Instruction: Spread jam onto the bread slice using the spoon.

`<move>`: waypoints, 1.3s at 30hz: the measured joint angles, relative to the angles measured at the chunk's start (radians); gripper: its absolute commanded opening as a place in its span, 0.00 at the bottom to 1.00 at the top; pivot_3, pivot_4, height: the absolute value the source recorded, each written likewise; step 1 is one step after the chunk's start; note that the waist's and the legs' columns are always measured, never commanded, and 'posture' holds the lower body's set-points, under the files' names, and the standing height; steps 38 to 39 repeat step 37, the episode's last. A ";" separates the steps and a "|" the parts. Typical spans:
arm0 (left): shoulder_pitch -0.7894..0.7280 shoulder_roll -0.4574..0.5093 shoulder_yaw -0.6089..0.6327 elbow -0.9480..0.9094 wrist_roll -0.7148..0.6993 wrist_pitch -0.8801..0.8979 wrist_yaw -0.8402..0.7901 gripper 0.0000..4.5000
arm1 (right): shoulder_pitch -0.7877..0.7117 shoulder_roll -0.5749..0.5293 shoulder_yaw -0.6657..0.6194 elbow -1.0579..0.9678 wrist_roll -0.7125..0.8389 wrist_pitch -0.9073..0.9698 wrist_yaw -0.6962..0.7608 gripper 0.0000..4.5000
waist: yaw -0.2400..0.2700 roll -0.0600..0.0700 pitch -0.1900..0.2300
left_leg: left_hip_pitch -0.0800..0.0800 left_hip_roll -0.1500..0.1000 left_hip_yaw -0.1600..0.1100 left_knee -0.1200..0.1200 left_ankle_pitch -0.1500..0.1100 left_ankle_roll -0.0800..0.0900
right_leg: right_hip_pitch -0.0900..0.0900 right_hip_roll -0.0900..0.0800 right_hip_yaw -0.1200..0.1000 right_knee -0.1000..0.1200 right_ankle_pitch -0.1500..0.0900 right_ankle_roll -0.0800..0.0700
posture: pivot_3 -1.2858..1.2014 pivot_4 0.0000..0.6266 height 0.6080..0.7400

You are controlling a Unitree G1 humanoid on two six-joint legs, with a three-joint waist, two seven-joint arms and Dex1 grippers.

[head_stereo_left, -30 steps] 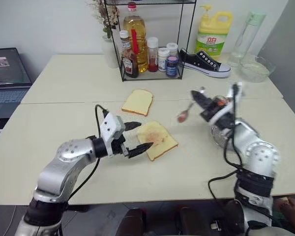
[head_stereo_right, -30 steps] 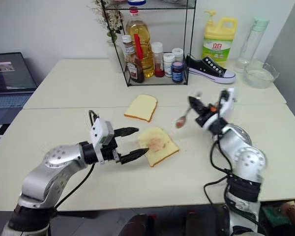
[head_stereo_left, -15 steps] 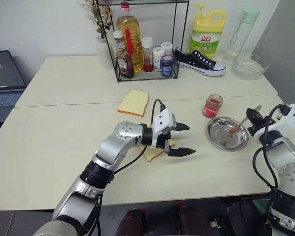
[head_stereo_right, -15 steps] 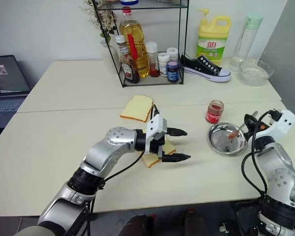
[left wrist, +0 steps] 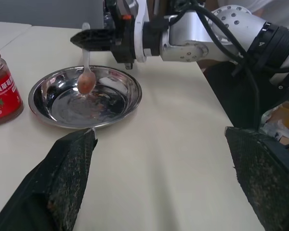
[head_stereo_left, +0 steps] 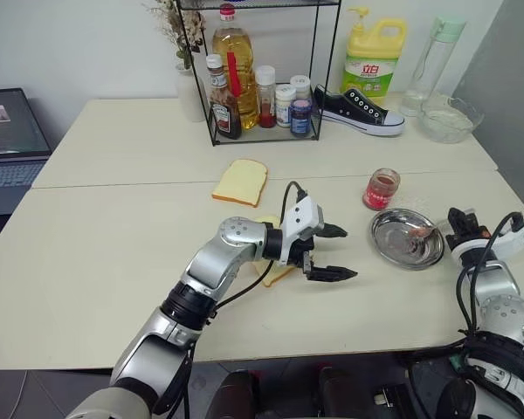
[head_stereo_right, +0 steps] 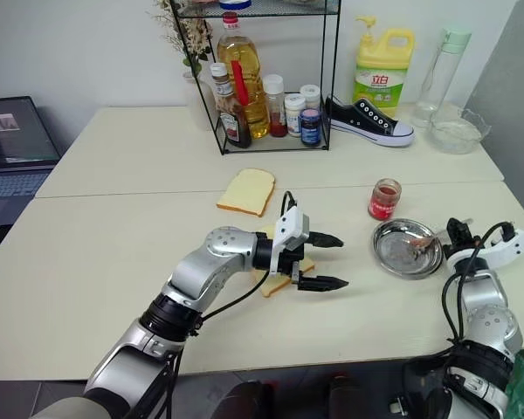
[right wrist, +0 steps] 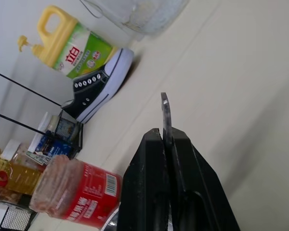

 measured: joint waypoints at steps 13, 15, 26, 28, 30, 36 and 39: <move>-0.027 -0.019 0.005 0.012 0.013 -0.001 0.004 1.00 | 0.010 -0.003 -0.027 0.054 0.023 -0.031 0.018 0.55 | 0.000 0.000 0.000 | 0.002 0.000 -0.001 0.001 0.000 0.000 | 0.002 0.000 0.000 0.000 0.000 0.000 | 0.52 0.24 1.00; -0.027 -0.009 0.019 0.015 0.013 -0.001 0.003 1.00 | 0.023 -0.004 -0.035 0.025 0.043 -0.020 -0.005 0.72 | 0.000 0.000 0.000 | 0.001 0.000 -0.001 0.000 0.000 0.000 | 0.002 0.000 0.000 0.000 0.000 0.000 | 0.52 0.24 1.00; -0.012 0.174 0.116 0.018 0.003 0.004 -0.053 1.00 | 0.219 -0.237 -0.044 -0.299 0.117 0.157 -0.066 0.99 | -0.002 0.001 0.000 | 0.001 0.000 -0.001 0.000 0.000 0.000 | 0.002 0.000 0.000 0.000 0.000 0.000 | 0.52 0.24 1.00; -0.009 0.221 0.141 0.017 -0.005 0.016 -0.074 1.00 | 0.258 -0.322 -0.020 -0.353 0.118 0.209 -0.017 0.99 | -0.003 0.001 0.000 | 0.001 0.000 -0.001 0.000 0.000 0.000 | 0.002 0.000 0.000 0.000 0.000 0.000 | 0.52 0.24 1.00; -0.003 0.289 0.160 0.011 -0.007 0.023 -0.109 1.00 | 0.327 -0.458 0.038 -0.432 0.120 0.284 0.104 0.99 | -0.003 0.003 0.001 | 0.001 0.000 -0.001 0.000 0.000 0.000 | 0.001 0.001 -0.001 -0.001 0.000 0.000 | 0.52 0.24 1.00; 0.004 0.514 0.266 0.018 -0.035 0.070 -0.223 1.00 | 0.534 -0.799 0.152 -0.603 0.029 0.344 0.530 0.99 | 0.003 -0.001 0.003 | 0.001 0.002 -0.003 0.001 0.000 0.001 | 0.004 0.003 -0.003 -0.002 0.000 0.000 | 0.52 0.24 1.00; 0.005 0.540 0.269 0.024 -0.036 0.076 -0.238 1.00 | 0.543 -0.825 0.167 -0.610 0.016 0.343 0.576 0.99 | 0.005 -0.002 0.003 | 0.001 0.001 -0.004 0.001 0.000 0.001 | 0.004 0.002 -0.003 -0.002 0.000 0.000 | 0.52 0.24 1.00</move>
